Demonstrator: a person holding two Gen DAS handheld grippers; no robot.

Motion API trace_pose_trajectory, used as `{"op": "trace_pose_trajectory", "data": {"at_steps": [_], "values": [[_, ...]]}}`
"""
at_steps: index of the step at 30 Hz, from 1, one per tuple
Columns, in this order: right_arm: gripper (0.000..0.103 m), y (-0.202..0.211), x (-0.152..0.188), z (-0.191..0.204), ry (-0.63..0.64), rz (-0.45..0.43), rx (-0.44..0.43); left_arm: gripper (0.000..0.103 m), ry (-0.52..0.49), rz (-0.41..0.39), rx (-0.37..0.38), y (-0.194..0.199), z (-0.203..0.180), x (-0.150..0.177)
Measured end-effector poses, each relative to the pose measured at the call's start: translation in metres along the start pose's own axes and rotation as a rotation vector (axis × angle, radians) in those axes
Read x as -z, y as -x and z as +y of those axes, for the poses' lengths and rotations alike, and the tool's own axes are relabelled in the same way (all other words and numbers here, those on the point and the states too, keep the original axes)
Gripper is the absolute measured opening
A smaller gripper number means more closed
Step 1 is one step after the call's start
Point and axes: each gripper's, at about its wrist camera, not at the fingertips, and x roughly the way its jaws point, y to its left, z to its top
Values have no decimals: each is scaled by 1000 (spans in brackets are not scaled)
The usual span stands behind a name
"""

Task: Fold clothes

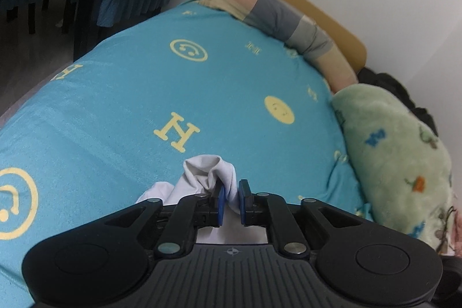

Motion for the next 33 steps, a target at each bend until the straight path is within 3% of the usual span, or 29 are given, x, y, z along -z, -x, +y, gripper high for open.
{"op": "trace_pose_trajectory", "data": {"at_steps": [1, 2, 3, 4, 5, 6, 9, 13, 17, 19, 22, 23, 25, 26, 27, 28, 29, 33], "values": [[19, -1, -1, 4, 24, 10, -8, 17, -4, 4, -8, -2, -2, -1], [29, -3, -2, 9, 62, 16, -17, 27, -24, 3, -4, -2, -6, -2], [57, -6, -2, 13, 93, 23, -40, 40, -53, 0, 1, -3, -11, -2], [80, -9, -3, 16, 123, 31, -63, 46, -83, -4, 7, -3, -15, -2], [84, -11, -3, 20, 153, 38, -86, 59, -108, -4, 9, -2, -19, -2], [84, -8, -3, 21, 173, 22, -81, 69, -132, -5, 9, 0, -23, -3], [84, 1, -2, 24, 231, -27, -63, 84, -146, -37, 39, 10, -27, -6], [83, 13, -2, 28, 309, -91, -39, 90, -167, -81, 8, 16, -20, -12], [78, 25, -2, 31, 387, -157, -15, 91, -206, -35, -46, 2, -7, -10], [68, 31, -1, 33, 425, -189, -3, 89, -232, -2, -60, -7, -2, -6], [63, 27, 6, 36, 479, -197, 35, 87, -273, 14, -94, -16, 1, 1], [58, 26, 8, 37, 497, -199, 48, 83, -287, 11, -93, -18, -1, 4], [45, 23, 13, 39, 532, -204, 74, 66, -317, 5, -90, -22, -3, 8], [38, 22, 16, 40, 550, -207, 87, 48, -332, 1, -89, -24, -4, 10], [24, 20, 18, 41, 568, -209, 101, 23, -336, -19, -83, -20, -6, 10], [15, 19, 21, 42, 585, -212, 114, 12, -339, -41, -76, -16, -7, 10], [14, 17, 23, 43, 603, -214, 127, 6, -342, -63, -69, -12, -9, 9], [13, 16, 30, 47, 654, -244, 168, 5, -326, -145, -30, 6, -16, 2]]}}
